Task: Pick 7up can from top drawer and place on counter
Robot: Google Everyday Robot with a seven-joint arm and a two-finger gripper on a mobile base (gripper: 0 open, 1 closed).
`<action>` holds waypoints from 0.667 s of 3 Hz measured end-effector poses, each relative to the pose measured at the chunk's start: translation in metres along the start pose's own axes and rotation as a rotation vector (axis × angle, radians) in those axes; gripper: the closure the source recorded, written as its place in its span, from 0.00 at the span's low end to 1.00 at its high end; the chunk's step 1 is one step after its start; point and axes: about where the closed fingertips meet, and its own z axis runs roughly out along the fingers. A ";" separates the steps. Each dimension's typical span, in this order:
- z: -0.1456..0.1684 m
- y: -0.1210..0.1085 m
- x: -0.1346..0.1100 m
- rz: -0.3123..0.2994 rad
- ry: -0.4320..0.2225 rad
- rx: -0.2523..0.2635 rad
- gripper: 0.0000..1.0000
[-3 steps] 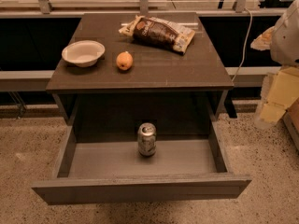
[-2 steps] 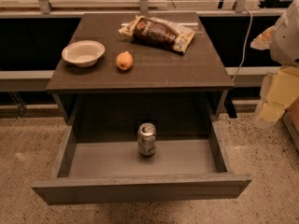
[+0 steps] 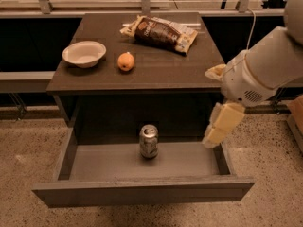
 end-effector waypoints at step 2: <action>0.110 -0.020 -0.023 -0.080 -0.280 0.091 0.00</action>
Offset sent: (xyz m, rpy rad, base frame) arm 0.0943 0.0601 -0.0804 0.3235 -0.4389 0.0158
